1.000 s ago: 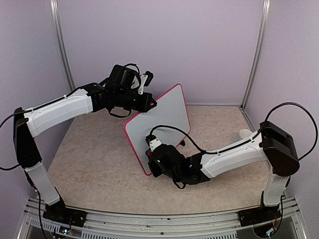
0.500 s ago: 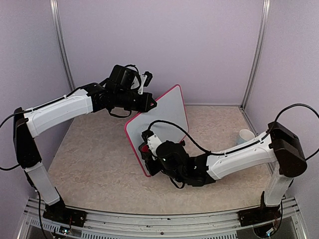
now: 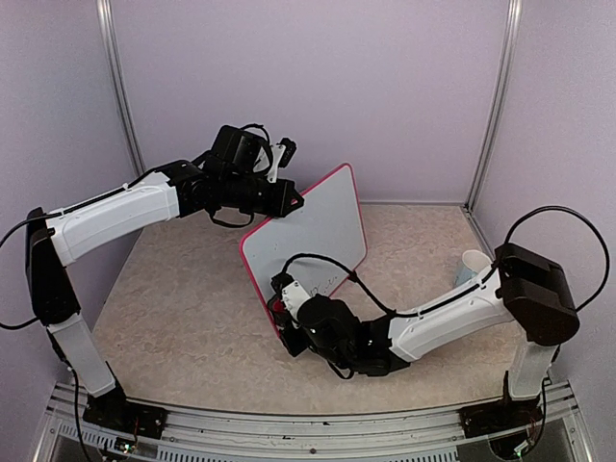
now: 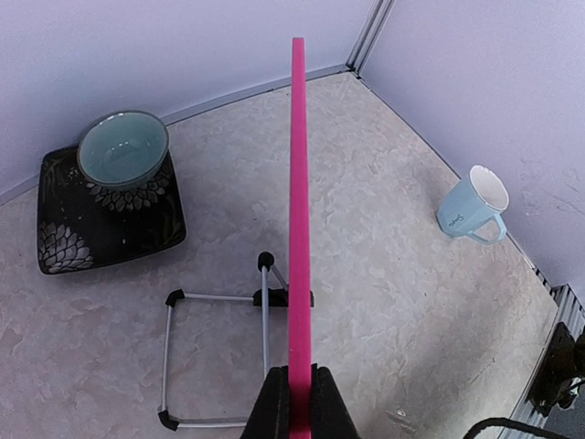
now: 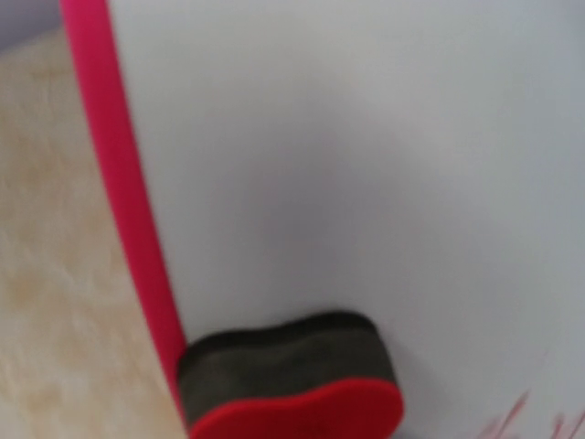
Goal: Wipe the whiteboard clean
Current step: Erase the whiteboard at the center of the board.
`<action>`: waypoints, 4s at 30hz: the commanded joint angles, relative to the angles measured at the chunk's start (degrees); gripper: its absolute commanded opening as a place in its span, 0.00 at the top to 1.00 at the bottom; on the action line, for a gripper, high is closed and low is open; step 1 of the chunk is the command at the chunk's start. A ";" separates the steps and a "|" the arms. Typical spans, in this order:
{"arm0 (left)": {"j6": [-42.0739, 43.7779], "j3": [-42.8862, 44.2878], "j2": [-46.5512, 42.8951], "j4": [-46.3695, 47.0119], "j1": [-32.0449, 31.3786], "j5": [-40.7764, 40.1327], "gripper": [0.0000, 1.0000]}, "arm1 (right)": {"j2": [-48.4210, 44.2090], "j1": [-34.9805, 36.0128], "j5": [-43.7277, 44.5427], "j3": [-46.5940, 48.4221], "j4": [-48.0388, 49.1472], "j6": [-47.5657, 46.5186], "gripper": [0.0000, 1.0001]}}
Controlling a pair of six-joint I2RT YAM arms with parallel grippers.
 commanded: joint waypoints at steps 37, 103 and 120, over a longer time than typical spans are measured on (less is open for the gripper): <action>-2.16 -1.98 2.35 -6.69 -1.89 2.49 1.00 | 2.49 -2.45 0.04 -2.12 -0.94 1.39 0.82; -3.29 -0.51 4.67 -7.08 -2.67 2.56 1.00 | 1.02 -8.61 -2.32 3.24 -6.49 4.12 0.84; -8.82 -2.22 3.12 -4.30 -2.77 -1.82 1.00 | -1.94 -2.12 -2.93 -1.51 -4.78 7.98 0.84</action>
